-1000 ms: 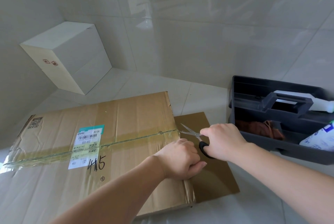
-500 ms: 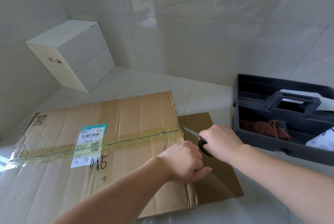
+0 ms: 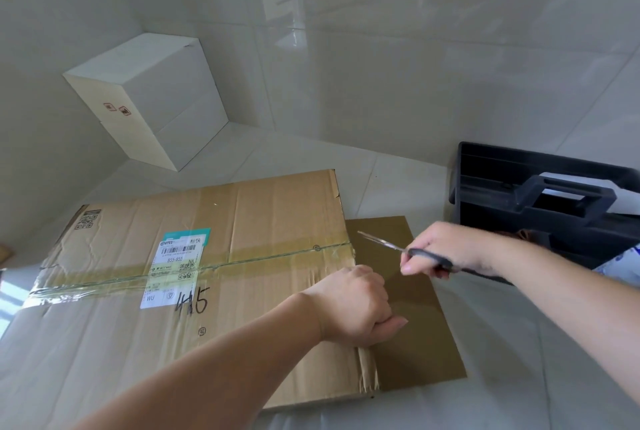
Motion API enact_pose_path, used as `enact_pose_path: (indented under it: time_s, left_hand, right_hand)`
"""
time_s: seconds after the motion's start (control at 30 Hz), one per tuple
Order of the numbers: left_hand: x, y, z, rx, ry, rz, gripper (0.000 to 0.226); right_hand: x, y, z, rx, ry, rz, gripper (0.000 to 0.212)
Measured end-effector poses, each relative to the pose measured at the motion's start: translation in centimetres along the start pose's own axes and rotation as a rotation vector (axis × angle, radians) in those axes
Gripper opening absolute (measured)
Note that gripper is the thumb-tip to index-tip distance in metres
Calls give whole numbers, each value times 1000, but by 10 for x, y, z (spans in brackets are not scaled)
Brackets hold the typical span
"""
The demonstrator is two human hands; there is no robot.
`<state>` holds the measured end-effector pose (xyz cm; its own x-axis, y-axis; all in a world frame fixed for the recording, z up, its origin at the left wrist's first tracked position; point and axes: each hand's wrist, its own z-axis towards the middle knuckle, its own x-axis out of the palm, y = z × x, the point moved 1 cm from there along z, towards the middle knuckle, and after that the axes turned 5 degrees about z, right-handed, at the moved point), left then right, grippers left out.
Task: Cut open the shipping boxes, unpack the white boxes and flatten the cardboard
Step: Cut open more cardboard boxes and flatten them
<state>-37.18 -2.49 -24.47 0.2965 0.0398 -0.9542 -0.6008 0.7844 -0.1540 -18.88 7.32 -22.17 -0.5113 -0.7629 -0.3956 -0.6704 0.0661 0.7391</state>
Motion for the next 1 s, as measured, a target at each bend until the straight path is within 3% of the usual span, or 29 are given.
enact_pose_path:
  time_s: [0.1, 0.23, 0.37, 0.57, 0.73, 0.9, 1.0]
  left_hand:
    - [1, -6, -2, 31, -2, 16, 45]
    - [3, -7, -3, 38, -3, 17, 46]
    - [6, -7, -4, 21, 22, 8, 47]
    - [5, -11, -5, 54, -4, 17, 44]
    - [6, -14, -8, 70, -7, -6, 44]
    - [7, -15, -10, 69, 24, -14, 42]
    - [8, -16, -11, 60, 44, -7, 42]
  right_hand:
    - [-15, 5, -1, 76, 174, 92, 38]
    - [-16, 16, 8, 127, 264, 59, 38]
    - [-13, 23, 17, 142, 289, -38, 41]
    - [-10, 40, 24, 167, 290, -99, 22]
    - [-10, 55, 34, 160, 307, -274, 42]
    - [-11, 54, 38, 95, 322, -357, 37]
    - [-9, 52, 40, 163, 350, -282, 36]
